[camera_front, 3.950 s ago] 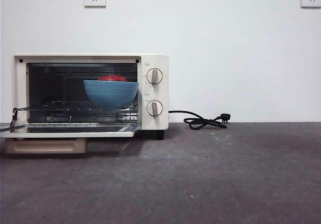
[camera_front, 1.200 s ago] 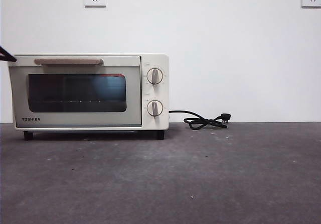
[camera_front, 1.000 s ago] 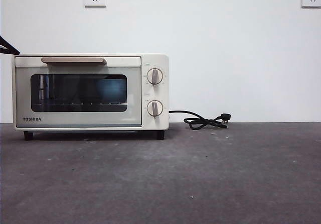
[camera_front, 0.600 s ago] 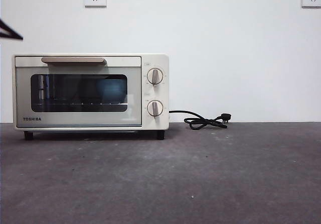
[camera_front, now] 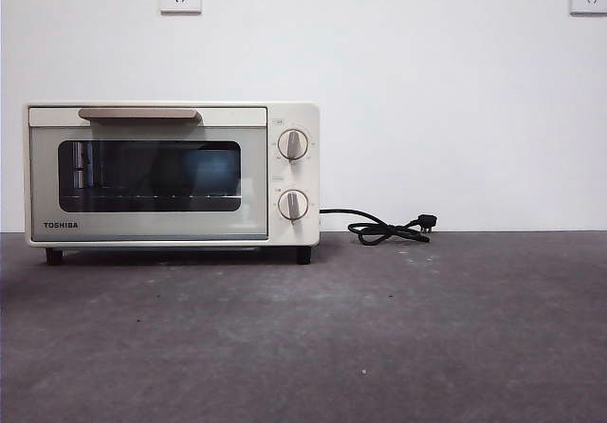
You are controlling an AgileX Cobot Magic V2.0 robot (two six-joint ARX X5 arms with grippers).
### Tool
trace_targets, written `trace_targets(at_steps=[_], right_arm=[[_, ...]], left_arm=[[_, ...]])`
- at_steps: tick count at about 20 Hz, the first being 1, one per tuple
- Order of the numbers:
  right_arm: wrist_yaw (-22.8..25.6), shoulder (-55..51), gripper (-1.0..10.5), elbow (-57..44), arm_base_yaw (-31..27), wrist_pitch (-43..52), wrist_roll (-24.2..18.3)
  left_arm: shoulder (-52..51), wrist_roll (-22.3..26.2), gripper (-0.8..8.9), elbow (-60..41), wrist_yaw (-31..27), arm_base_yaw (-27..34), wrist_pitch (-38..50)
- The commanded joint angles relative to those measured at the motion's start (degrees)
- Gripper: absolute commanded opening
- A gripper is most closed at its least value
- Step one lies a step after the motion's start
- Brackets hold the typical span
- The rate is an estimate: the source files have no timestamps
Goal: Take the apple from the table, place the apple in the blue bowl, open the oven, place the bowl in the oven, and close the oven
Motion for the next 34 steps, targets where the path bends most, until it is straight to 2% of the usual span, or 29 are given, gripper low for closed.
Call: trace_targets(at_steps=[1,5,7,9,11,13,16,17,19,23,27,29,34], right_arm=[[0.07,0.07,0.0,-0.57,0.00,0.55,0.61],[0.07,0.07,0.0,-0.57,0.00,0.55,0.61],[0.04,0.07,0.0,-0.57,0.00,0.55,0.61],[0.04,0.07,0.0,-0.57,0.00,0.55,0.61],[0.07,0.07,0.0,-0.57,0.00,0.55,0.61],[0.07,0.09,0.0,-0.57,0.00,0.55,0.61],[0.07,0.07,0.0,-0.57,0.00,0.55,0.61],[0.07,0.09,0.0,-0.57,0.00,0.55,0.61],[0.04,0.09,0.0,-0.57,0.00,0.55,0.61],[0.07,0.09,0.0,-0.57,0.00,0.55,0.61],[0.04,0.09,0.0,-0.57,0.00,0.55,0.61],[0.04,0.07,0.0,-0.57,0.00,0.55,0.61],[0.48,0.09,0.0,-0.57,-0.02,0.55,0.59]], left_arm=[[-2.97,2.19,-0.04,0.09,-0.02,-0.20,-0.15],[-4.63,2.89,-0.04,0.11,-0.20,-0.17,0.63],[-3.93,6.49,-0.04,0.07,-2.08,-0.42,1.01],[-3.78,13.42,-0.04,-0.90,-6.03,-1.95,0.04],[-6.19,16.96,-0.04,-7.21,-9.86,-4.94,10.40],[-11.87,17.31,-0.04,-19.71,-12.79,-7.34,27.17],[-22.25,14.21,-0.04,-41.75,-13.60,-9.53,49.77],[-25.68,12.57,-0.04,-47.84,-15.74,-9.99,54.31],[-32.26,9.79,-0.04,-57.02,-23.04,-10.99,58.16],[-42.42,8.17,-0.04,-65.02,-30.21,-11.96,55.89],[-48.87,7.98,-0.04,-65.79,-35.76,-12.24,42.97],[-48.92,6.86,-0.04,-65.79,-36.02,-12.31,39.10],[-48.11,6.49,-0.04,-65.72,-35.56,-12.33,39.82]])
